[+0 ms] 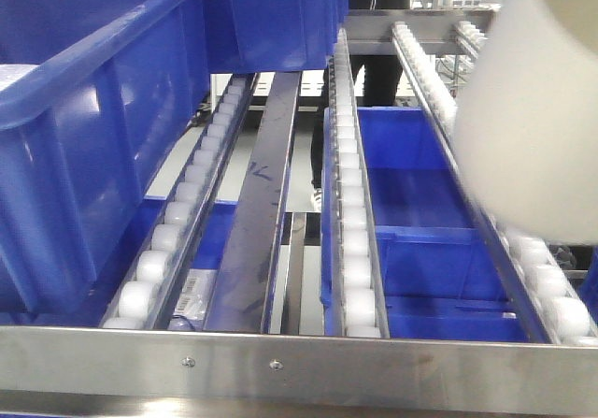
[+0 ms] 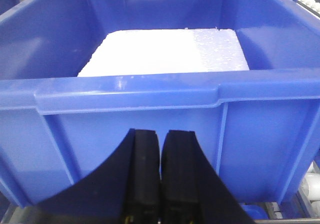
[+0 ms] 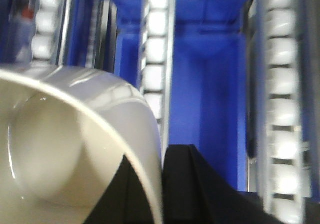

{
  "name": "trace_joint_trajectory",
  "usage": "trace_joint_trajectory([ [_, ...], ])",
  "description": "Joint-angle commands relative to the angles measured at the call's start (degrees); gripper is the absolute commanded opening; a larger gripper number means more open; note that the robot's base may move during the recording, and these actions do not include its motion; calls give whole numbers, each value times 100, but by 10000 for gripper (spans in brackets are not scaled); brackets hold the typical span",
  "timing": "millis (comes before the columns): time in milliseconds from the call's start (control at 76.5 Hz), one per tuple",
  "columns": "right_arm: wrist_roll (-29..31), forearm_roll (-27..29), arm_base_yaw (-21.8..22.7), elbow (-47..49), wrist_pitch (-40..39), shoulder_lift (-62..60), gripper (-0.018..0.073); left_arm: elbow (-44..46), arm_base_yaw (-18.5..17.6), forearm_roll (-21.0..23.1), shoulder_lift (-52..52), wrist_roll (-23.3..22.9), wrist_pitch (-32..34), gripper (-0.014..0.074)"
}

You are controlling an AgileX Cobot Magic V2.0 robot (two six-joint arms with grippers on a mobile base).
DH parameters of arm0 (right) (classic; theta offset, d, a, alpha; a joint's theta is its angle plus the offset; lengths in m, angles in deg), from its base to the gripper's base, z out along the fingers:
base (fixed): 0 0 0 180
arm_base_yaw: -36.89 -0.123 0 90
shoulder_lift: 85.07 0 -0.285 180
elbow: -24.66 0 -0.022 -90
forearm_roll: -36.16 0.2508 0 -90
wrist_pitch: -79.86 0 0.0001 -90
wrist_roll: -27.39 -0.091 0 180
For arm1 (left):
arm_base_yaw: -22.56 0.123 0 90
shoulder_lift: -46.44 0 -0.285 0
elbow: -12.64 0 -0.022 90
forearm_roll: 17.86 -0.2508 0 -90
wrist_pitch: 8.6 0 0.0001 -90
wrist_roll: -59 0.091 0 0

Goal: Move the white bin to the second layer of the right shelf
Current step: 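Lower the white bin with the right gripper onto the second-tier rollers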

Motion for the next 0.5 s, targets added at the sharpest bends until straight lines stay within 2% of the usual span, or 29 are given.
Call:
trace_joint_trajectory([
  [0, 2, 46, -165, 330, -361, 239, 55, -211, -33, 0, 80, -30, 500, 85],
  [209, 2, 46, -491, 446, -453, 884, 55, -211, -33, 0, 80, -30, 500, 85],
  [484, 2, -19, -533, 446, -701, 1384, 55, -211, -33, 0, 80, -30, 500, 85],
])
